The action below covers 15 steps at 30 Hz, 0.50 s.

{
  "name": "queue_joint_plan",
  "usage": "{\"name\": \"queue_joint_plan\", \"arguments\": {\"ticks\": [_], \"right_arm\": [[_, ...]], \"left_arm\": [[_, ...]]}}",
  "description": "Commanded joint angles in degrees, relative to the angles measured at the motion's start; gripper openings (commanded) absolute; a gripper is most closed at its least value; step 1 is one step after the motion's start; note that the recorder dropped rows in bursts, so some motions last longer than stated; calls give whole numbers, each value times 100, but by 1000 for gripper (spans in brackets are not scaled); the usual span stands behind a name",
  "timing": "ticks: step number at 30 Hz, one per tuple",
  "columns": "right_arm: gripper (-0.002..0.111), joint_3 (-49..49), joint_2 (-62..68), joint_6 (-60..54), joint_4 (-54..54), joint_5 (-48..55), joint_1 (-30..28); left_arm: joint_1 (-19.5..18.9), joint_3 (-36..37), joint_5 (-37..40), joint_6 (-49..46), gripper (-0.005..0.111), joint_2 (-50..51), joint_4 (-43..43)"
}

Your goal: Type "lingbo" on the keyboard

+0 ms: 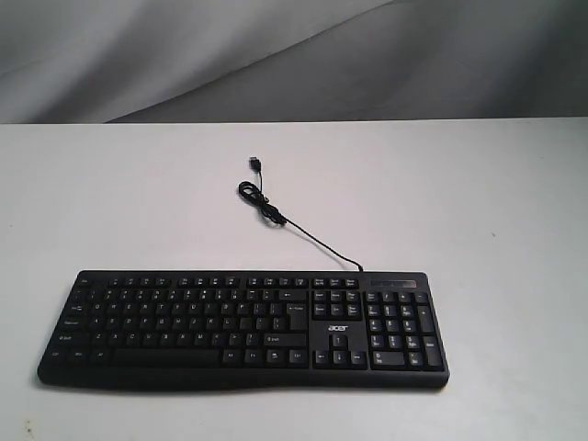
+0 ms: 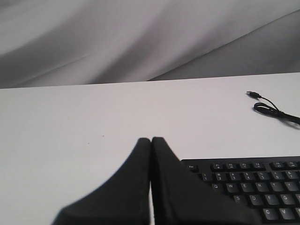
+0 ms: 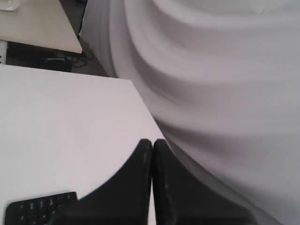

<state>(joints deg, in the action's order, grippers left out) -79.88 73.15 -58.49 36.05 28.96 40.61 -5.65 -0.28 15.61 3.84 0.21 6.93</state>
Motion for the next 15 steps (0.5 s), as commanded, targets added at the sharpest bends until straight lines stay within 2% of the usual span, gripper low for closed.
{"name": "queue_joint_plan", "arguments": {"ticks": [1,2,4,8,15], "right_arm": [[0,10,-508,708,-24,-1421,-39],[0,10,-607,1263,-77,-1690,-209],[0,38,-617,2052,-224,-1569,-654],[0,655,-842,2721,-261,-1418,-1462],[0,2973,-2303,2943,-218,-1807,-2795]], "left_arm": [[-6,28,-39,12,0,-21,-21],[-6,28,-39,12,0,-21,-21],[-6,28,-39,12,0,-21,-21],[-6,28,-39,12,0,-21,-21],[-6,28,-39,12,0,-21,-21]]}}
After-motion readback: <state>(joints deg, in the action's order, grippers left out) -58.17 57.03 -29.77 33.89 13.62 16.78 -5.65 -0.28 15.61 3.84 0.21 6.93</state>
